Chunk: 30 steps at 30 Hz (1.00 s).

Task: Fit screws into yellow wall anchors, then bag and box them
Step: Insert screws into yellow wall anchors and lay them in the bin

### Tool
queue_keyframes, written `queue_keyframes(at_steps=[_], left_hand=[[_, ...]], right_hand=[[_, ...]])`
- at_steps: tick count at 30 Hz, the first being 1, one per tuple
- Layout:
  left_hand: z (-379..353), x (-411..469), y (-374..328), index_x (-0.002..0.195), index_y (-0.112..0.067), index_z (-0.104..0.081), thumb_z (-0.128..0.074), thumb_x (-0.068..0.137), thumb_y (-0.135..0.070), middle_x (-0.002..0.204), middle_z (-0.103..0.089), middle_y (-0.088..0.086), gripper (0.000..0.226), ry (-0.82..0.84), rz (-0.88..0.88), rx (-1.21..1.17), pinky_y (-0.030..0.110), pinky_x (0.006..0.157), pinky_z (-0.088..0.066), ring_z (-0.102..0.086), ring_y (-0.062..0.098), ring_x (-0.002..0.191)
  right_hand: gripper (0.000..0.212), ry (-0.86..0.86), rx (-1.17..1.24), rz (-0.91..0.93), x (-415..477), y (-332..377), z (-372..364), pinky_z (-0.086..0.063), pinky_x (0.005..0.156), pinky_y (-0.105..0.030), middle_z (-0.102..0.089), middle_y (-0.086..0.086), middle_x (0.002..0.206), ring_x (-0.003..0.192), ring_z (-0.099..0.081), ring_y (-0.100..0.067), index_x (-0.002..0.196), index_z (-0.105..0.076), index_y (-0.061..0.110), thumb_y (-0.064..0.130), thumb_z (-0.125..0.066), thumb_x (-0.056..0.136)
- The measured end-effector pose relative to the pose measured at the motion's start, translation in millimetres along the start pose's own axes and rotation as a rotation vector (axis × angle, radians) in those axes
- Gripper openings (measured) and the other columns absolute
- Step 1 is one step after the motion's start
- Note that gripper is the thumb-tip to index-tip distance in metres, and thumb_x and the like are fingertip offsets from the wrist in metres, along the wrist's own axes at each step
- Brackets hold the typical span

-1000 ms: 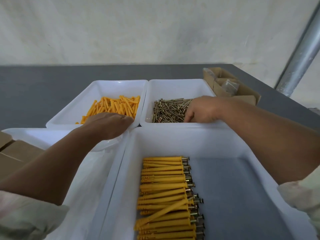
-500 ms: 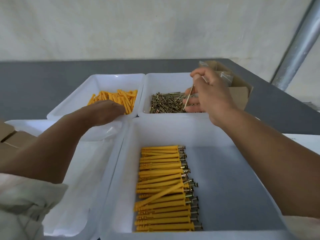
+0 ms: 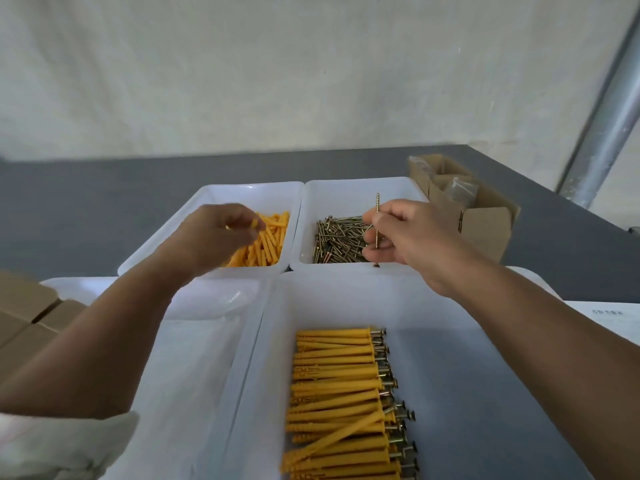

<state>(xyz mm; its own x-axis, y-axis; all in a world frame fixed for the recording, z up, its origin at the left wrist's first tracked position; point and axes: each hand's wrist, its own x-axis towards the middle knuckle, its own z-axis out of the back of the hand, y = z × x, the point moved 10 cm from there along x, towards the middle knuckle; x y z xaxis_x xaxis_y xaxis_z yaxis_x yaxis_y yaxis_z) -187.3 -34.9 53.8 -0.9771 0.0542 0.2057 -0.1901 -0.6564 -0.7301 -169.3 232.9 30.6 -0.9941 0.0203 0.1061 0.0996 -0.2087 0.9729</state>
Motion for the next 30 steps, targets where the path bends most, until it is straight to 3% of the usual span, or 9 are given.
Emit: queue_keyframes(at_steps=[2, 4, 7, 9, 17, 30], left_hand=[[10.6, 0.2, -7.2, 0.089, -0.023, -0.071, -0.063, 0.091, -0.008, 0.086, -0.07, 0.005, 0.017, -0.102, -0.005, -0.279, 0.033, 0.076, -0.056, -0.068, 0.019, 0.082], [10.8, -0.4, -5.5, 0.091, -0.018, -0.069, -0.06, 0.093, -0.006, 0.083, -0.069, 0.004, 0.015, -0.142, 0.069, -0.554, 0.031, 0.068, -0.059, -0.072, 0.018, 0.082], [-11.9, -4.9, -0.4, 0.093, -0.009, -0.064, -0.056, 0.095, -0.005, 0.075, -0.07, 0.005, 0.009, -0.079, 0.231, -0.847, 0.028, 0.059, -0.059, -0.073, 0.018, 0.074], [-27.2, -9.0, 1.8, 0.093, -0.004, -0.062, -0.055, 0.096, -0.005, 0.071, -0.071, 0.006, 0.008, -0.028, 0.311, -0.936, 0.028, 0.057, -0.058, -0.073, 0.018, 0.07], [-47.2, -16.2, 5.6, 0.09, 0.001, -0.063, -0.055, 0.095, -0.002, 0.074, -0.072, 0.014, 0.011, 0.011, 0.436, -1.059, 0.029, 0.054, -0.057, -0.073, 0.021, 0.068], [-50.7, -19.5, 2.8, 0.089, 0.003, -0.062, -0.055, 0.095, -0.001, 0.076, -0.07, 0.016, 0.01, 0.016, 0.432, -1.041, 0.029, 0.053, -0.058, -0.073, 0.021, 0.067]], right_hand=[[0.02, 0.048, -0.033, 0.028, -2.8, 3.8, -5.1, -0.059, 0.084, -0.038, -0.072, -0.001, 0.086, 0.075, -0.074, -0.016, 0.088, -0.071, 0.023, 0.012, -0.057, 0.097], [0.021, 0.114, -0.027, 0.058, -6.7, 9.9, -12.5, -0.06, 0.078, -0.034, -0.072, -0.005, 0.088, 0.076, -0.074, -0.015, 0.092, -0.072, 0.021, 0.006, -0.057, 0.095], [0.02, 0.243, -0.044, 0.096, -15.7, 19.0, -26.1, -0.056, 0.057, -0.028, -0.072, -0.004, 0.081, 0.072, -0.072, -0.017, 0.102, -0.073, 0.022, 0.009, -0.06, 0.094], [0.019, 0.343, -0.096, 0.087, -22.9, 19.9, -36.0, -0.053, 0.051, -0.026, -0.072, -0.002, 0.078, 0.069, -0.072, -0.02, 0.108, -0.071, 0.027, 0.017, -0.061, 0.095], [0.022, 0.591, -0.295, -0.009, -41.8, 2.7, -63.6, -0.055, 0.052, -0.026, -0.07, -0.005, 0.076, 0.063, -0.07, -0.02, 0.117, -0.067, 0.025, 0.018, -0.059, 0.098], [0.02, 0.613, -0.321, -0.071, -43.8, -4.2, -66.8, -0.056, 0.052, -0.028, -0.067, -0.007, 0.075, 0.062, -0.068, -0.019, 0.113, -0.068, 0.022, 0.016, -0.059, 0.097]])
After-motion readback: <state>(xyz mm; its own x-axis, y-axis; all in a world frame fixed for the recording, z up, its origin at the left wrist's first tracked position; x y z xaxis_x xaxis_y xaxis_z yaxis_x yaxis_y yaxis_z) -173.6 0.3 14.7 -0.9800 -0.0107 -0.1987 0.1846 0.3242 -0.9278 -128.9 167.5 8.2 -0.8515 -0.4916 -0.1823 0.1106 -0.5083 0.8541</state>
